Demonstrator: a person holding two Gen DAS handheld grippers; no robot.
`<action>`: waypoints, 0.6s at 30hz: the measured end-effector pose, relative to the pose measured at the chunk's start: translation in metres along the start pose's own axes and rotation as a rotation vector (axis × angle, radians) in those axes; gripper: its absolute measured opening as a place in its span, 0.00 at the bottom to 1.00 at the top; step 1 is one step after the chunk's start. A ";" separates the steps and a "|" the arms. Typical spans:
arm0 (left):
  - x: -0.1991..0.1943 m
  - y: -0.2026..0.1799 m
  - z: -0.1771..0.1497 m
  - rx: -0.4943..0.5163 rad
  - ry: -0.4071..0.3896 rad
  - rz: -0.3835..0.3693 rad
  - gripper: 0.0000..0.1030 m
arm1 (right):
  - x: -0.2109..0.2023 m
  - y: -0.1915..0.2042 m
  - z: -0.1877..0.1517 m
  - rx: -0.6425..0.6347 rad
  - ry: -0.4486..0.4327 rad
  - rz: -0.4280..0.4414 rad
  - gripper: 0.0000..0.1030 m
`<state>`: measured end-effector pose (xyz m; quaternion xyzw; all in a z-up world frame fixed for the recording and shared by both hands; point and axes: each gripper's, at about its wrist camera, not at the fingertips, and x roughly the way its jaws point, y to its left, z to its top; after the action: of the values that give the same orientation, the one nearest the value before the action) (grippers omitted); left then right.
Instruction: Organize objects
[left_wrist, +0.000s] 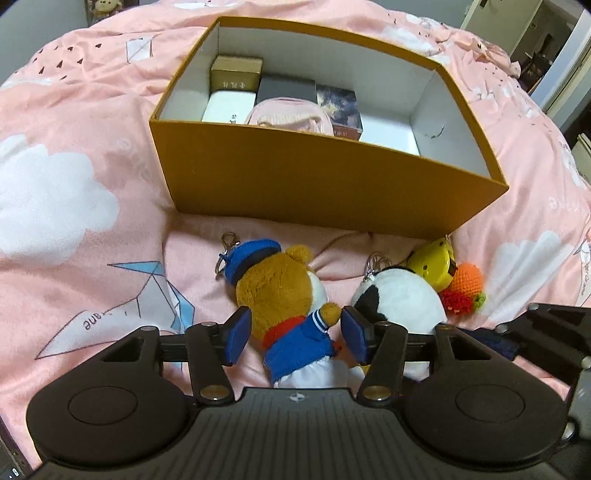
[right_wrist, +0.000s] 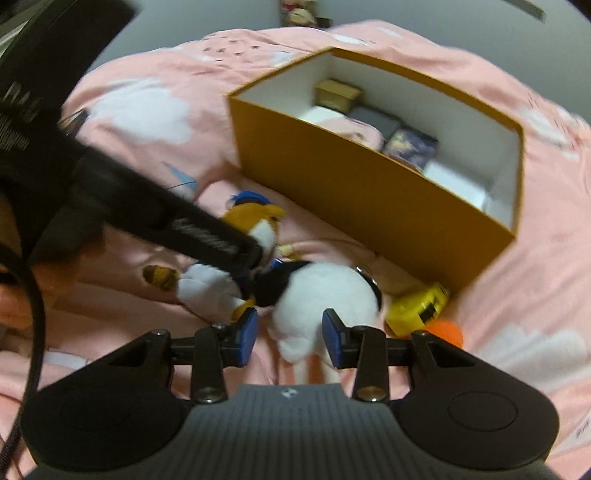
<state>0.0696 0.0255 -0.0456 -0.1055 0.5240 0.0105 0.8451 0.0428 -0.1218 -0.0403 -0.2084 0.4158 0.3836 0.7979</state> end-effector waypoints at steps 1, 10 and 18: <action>-0.001 0.001 0.000 -0.003 0.002 -0.004 0.62 | 0.002 0.002 0.000 -0.013 0.007 -0.005 0.42; 0.011 -0.004 0.005 -0.005 0.027 -0.002 0.62 | 0.033 -0.001 -0.004 -0.032 0.074 -0.112 0.69; 0.021 -0.018 0.011 0.060 0.046 0.038 0.64 | 0.047 -0.028 -0.005 0.037 0.086 -0.165 0.64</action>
<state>0.0907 0.0083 -0.0566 -0.0704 0.5452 0.0082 0.8353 0.0795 -0.1214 -0.0813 -0.2435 0.4380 0.2997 0.8118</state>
